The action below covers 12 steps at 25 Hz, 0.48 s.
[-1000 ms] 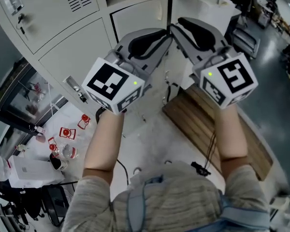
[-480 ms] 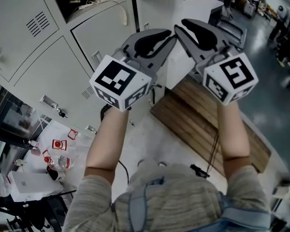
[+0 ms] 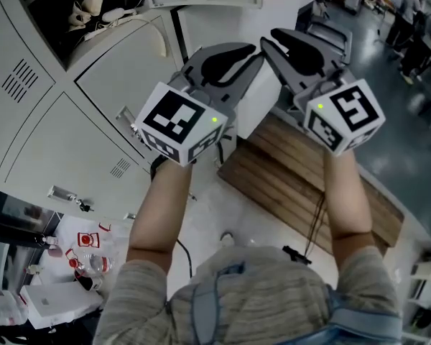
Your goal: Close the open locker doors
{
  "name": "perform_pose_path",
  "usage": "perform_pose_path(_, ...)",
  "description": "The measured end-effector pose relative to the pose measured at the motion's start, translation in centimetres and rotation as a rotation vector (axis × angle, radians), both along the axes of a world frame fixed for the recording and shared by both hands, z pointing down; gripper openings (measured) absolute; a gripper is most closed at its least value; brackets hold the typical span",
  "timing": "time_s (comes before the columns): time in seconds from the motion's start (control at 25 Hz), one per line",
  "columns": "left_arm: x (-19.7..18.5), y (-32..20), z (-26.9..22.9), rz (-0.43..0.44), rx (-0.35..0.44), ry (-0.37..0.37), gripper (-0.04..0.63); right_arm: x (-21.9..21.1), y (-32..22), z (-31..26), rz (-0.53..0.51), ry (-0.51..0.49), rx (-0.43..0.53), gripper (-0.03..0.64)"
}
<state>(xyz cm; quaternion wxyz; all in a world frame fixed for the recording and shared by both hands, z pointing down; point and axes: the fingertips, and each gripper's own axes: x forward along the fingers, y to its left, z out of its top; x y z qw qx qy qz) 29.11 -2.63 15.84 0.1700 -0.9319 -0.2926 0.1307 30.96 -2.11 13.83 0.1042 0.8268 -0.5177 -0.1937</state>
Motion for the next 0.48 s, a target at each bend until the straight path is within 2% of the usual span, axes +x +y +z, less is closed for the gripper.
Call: perform_pose_path(0.48,5.4,-1.9,0.3,0.070,0.007,-0.004,0.048,5.8,-1.3,0.0,0.028,-0.062,0.040,0.085)
